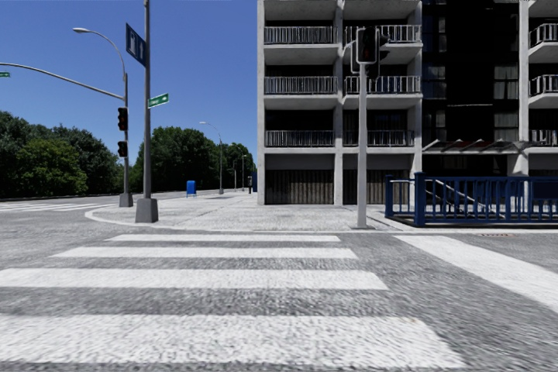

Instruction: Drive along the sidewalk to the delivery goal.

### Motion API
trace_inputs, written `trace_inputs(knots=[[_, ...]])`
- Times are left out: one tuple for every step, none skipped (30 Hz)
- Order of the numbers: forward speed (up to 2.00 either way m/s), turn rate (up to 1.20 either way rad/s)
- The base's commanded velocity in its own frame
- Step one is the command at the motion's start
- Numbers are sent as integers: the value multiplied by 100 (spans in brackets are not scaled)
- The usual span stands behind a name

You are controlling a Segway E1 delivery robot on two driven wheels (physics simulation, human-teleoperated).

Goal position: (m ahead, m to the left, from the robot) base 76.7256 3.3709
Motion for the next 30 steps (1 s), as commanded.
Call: trace_inputs(knots=[[200, 0], [200, 0], [200, 0], [200, 0], [200, 0], [200, 0], [200, 0], [200, 0], [200, 0], [200, 0], [200, 0], [200, 0], [200, 0], [200, 0], [200, 0], [200, 0], [200, 0], [200, 0], [200, 0], [200, 0], [200, 0], [200, 0], [200, 0], [200, 0], [200, 0], [200, 0], [200, 0], [200, 0], [200, 0], [200, 0]])
